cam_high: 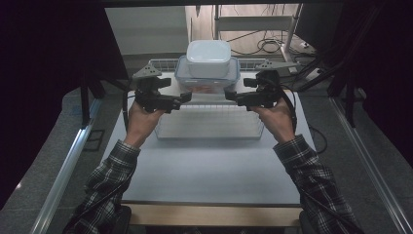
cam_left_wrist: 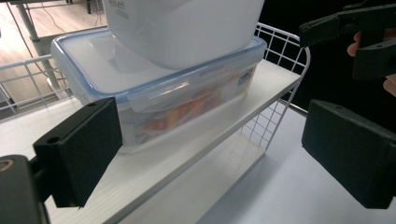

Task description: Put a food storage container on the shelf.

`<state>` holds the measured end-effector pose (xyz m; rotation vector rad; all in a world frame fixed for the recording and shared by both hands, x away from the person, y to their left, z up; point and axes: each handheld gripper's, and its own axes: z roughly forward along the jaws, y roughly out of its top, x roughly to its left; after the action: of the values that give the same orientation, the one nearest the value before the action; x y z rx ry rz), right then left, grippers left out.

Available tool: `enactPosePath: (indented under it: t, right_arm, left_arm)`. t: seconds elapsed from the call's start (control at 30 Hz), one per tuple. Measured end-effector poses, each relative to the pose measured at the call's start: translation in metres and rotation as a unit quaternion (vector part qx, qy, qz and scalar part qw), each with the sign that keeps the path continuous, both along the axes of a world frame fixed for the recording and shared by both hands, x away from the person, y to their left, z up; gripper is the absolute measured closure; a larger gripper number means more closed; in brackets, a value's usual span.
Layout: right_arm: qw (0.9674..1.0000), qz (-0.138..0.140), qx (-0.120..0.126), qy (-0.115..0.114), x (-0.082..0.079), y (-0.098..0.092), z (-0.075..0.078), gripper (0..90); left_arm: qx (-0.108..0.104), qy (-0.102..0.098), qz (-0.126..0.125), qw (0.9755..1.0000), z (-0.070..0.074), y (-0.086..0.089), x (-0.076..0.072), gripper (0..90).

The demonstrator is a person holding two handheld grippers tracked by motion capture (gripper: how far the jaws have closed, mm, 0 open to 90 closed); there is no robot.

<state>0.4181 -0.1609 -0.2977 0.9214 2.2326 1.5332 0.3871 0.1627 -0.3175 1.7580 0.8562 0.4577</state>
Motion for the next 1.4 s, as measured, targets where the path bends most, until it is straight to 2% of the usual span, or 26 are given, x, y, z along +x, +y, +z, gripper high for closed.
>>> enactPosePath:
  t: [0.43, 0.93, 1.4]
  right_arm:
    - [0.9999, 0.011, -0.005, -0.003, -0.015, -0.003, -0.008, 8.4]
    - [0.9996, 0.019, -0.017, 0.007, -0.025, -0.010, -0.028, 5.1]
    - [0.9993, 0.024, -0.029, 0.004, -0.039, -0.018, -0.046, 2.1]
  left_arm:
    - [0.023, -0.013, 0.000, 0.9997, -0.015, -0.001, -0.014, 4.2]
    - [0.027, -0.005, -0.012, 0.9996, -0.038, -0.004, -0.029, 3.5]
    - [0.034, 0.002, -0.017, 0.9993, -0.059, -0.007, -0.043, 2.8]
